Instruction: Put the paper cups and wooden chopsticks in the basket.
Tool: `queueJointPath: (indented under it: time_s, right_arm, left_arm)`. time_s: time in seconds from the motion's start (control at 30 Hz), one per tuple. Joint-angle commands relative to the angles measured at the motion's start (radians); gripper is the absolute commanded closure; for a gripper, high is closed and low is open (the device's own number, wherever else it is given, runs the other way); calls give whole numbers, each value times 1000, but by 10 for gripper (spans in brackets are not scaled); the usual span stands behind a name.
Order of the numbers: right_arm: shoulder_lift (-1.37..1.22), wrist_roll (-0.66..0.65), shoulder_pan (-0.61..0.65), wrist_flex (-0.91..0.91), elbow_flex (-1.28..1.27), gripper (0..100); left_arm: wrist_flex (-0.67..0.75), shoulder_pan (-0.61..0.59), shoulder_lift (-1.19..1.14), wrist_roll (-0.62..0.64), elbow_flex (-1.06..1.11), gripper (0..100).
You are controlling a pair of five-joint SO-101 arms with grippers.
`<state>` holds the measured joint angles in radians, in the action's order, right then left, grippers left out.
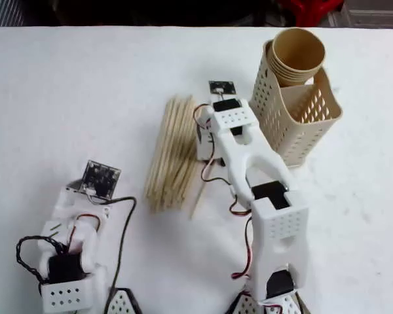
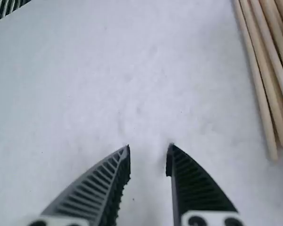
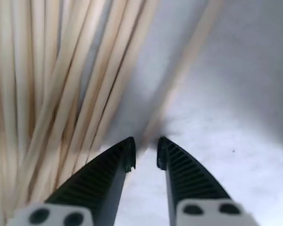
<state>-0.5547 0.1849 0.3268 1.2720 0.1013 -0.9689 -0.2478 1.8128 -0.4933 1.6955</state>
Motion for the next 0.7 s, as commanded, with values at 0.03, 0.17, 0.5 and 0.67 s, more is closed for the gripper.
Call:
queueJointPath:
  time_s: [0.03,0.17,0.5,0.67]
  right_arm:
    - [-30,-78,19,-21,15,976]
    - [67,-81,18,21,14,981]
    - [587,-160,18,136,6,981]
    - [889,-233,-4,107,14,981]
  left_arm:
    - [-2,10,8,-12,-3,857]
    - [-2,10,8,-12,-3,857]
    - [-2,10,8,-12,-3,857]
    - [-2,10,8,-12,-3,857]
